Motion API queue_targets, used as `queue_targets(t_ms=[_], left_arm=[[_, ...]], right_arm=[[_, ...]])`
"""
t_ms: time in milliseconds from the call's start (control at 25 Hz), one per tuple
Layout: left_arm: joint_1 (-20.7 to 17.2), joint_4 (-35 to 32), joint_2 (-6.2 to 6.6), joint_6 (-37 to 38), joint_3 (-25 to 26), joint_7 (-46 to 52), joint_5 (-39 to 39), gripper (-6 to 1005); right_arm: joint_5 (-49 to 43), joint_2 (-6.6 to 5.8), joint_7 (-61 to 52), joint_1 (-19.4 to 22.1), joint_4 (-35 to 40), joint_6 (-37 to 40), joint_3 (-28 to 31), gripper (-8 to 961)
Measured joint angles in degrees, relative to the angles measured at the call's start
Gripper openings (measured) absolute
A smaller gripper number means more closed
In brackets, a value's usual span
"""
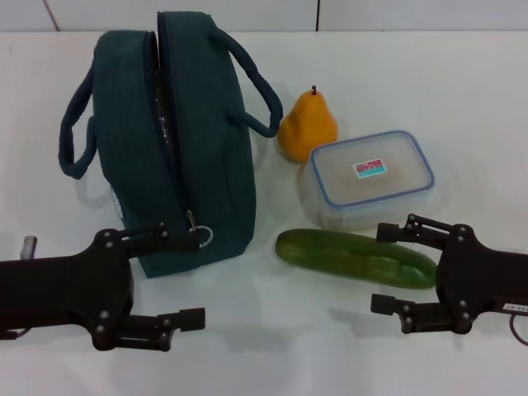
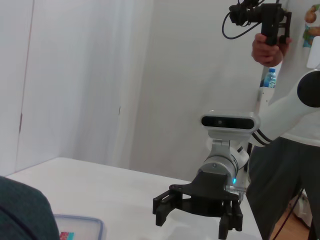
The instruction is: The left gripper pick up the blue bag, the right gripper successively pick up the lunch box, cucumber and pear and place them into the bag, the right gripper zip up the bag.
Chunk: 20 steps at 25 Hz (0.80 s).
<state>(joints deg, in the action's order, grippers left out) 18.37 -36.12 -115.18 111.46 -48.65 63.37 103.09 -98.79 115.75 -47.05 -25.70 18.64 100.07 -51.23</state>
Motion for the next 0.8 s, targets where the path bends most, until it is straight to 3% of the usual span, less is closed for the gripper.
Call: queue_targets(t_ms=[800], left_arm=[[1.0,0.0,-0.13,-0.2,0.4,0.0,-0.7,849]], right_arm=[[2.3,-0.01,2.7,0.5,-0.9,-1.2,0.4,863]])
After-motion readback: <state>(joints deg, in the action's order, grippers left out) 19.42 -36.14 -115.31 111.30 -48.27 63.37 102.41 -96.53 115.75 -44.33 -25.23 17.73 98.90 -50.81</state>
